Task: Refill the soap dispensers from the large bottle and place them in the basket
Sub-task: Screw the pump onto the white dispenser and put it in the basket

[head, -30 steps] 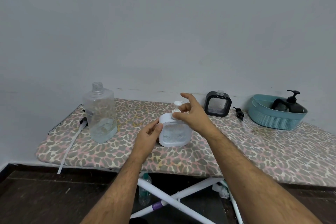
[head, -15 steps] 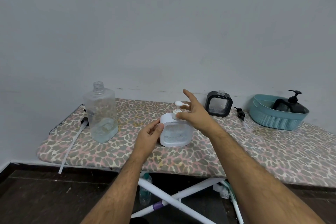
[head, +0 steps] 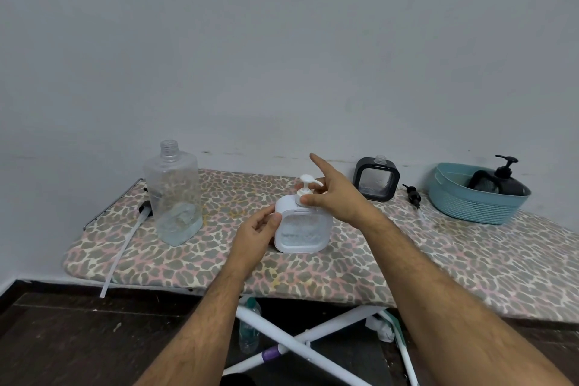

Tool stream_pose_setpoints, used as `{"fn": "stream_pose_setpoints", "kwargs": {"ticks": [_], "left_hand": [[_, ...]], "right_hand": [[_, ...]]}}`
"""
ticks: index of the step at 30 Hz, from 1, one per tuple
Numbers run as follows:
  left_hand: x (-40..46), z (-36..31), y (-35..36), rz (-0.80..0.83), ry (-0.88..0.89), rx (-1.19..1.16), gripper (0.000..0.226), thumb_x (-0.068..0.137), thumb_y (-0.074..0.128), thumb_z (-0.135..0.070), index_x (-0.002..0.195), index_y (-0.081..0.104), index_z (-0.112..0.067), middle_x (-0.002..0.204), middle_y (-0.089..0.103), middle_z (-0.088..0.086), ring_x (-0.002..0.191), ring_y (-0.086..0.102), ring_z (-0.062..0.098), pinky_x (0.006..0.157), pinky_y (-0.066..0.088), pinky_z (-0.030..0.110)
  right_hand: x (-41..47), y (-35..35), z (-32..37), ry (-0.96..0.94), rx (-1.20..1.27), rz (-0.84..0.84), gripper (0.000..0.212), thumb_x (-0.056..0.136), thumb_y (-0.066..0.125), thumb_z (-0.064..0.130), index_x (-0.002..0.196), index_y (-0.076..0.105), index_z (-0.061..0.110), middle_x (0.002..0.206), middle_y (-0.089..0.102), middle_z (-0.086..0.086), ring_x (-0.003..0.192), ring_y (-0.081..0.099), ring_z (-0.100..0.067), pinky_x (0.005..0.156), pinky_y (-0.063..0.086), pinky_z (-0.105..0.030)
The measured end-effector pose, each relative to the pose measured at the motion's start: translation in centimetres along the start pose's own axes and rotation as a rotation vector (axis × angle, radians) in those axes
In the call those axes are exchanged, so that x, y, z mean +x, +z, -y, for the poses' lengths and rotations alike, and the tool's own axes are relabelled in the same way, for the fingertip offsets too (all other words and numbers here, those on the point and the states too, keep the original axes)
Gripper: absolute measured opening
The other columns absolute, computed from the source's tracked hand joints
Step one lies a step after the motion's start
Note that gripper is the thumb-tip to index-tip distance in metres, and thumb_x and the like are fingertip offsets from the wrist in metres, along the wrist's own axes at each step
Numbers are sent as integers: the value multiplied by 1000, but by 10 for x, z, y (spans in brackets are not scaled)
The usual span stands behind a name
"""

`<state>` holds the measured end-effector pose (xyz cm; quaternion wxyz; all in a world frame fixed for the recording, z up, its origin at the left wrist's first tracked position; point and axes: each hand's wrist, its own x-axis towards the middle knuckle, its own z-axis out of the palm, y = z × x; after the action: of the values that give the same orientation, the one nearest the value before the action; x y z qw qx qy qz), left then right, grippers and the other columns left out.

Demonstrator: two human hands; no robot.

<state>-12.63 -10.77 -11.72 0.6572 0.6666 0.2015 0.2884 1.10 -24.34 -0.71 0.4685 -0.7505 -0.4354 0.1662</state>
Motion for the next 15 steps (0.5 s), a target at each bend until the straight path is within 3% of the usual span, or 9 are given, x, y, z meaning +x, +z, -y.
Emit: {"fn": "stream_pose_setpoints", "kwargs": {"ticks": [6,10,15], "left_hand": [[1,-2,1,6,-34,-48,66,75,69,-51,130,60,-16,116,72,5,102,71,23,86,58,53],[1,-2,0,6,-29,-48,65,75,70,-50,129,61,-16,115,72,6,103,71,23,88,57,52],[1,-2,1,1,-17,-45,63,76,69,-49,129,61,-16,114,73,6,101,71,23,86,58,50]], "right_hand": [[-1,2,-3,-10,4,-2,78,83,80,14,149,40,30,96,63,11,90,61,7,83,45,-15],[-3,9,-9,-21,-26,-90,70,80,82,21,140,47,33,104,65,7,106,63,-6,92,51,-29],[-10,23,-5,-27,-65,-224,57,83,80,24,130,48,27,106,64,2,98,64,-11,85,52,-33]]}}
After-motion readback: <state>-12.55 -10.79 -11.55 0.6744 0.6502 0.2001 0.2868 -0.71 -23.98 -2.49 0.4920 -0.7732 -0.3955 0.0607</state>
